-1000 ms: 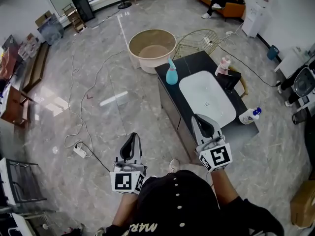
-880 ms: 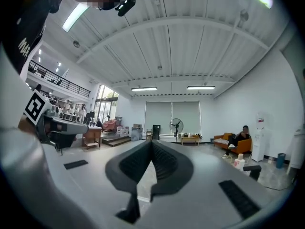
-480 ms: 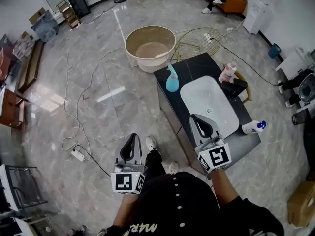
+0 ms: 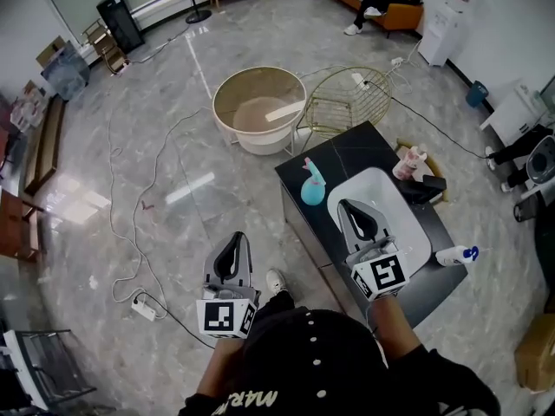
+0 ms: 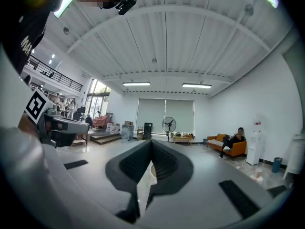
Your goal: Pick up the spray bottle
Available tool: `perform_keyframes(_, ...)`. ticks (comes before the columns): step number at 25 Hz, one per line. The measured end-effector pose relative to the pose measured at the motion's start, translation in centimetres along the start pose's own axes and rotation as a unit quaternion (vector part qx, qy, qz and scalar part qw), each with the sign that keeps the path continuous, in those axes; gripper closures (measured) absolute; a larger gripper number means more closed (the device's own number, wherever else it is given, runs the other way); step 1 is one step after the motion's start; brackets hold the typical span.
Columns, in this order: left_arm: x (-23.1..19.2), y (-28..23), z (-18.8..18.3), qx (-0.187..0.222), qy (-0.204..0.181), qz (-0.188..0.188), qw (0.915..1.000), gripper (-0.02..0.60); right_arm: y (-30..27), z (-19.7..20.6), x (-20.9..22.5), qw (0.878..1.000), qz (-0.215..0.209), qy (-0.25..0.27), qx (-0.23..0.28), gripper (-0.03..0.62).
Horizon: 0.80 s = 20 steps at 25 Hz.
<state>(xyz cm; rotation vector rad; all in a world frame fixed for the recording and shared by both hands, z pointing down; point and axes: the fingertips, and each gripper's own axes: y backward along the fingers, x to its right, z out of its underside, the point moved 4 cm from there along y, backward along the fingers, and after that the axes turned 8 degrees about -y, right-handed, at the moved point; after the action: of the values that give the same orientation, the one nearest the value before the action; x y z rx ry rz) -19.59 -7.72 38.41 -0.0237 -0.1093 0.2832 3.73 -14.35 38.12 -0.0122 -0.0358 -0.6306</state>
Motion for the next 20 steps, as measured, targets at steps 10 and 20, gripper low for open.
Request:
perform_keyframes(10, -5.4, -6.7, 0.1, -0.004, 0.000, 0.052, 0.9986, 0.561, -7.9, 0.2, 0.8, 0.999, 0.030, 0.004, -0.018, 0.600)
perform_keyframes(20, -4.2, -8.8, 3.0, -0.045, 0.045, 0.063, 0.9959, 0.561, -10.0, 3.2, 2.8, 0.998, 0.026, 0.008, -0.063, 0.600)
